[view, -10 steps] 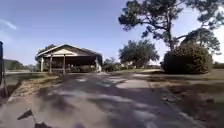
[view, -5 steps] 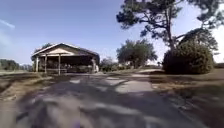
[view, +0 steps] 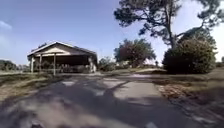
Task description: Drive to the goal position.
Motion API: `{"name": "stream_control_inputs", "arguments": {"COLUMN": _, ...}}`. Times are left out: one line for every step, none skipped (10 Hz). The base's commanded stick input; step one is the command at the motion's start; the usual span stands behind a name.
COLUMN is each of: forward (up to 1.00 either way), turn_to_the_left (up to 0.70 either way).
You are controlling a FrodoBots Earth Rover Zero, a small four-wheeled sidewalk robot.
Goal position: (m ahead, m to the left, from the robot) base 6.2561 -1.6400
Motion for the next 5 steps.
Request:
{"name": "stream_control_inputs", "arguments": {"forward": 1.0, "turn_to_the_left": -0.4}}
{"name": "stream_control_inputs", "arguments": {"forward": 1.0, "turn_to_the_left": -0.4}}
{"name": "stream_control_inputs", "arguments": {"forward": 1.0, "turn_to_the_left": -0.4}}
{"name": "stream_control_inputs", "arguments": {"forward": 1.0, "turn_to_the_left": -0.21}}
{"name": "stream_control_inputs", "arguments": {"forward": 1.0, "turn_to_the_left": -0.08}}
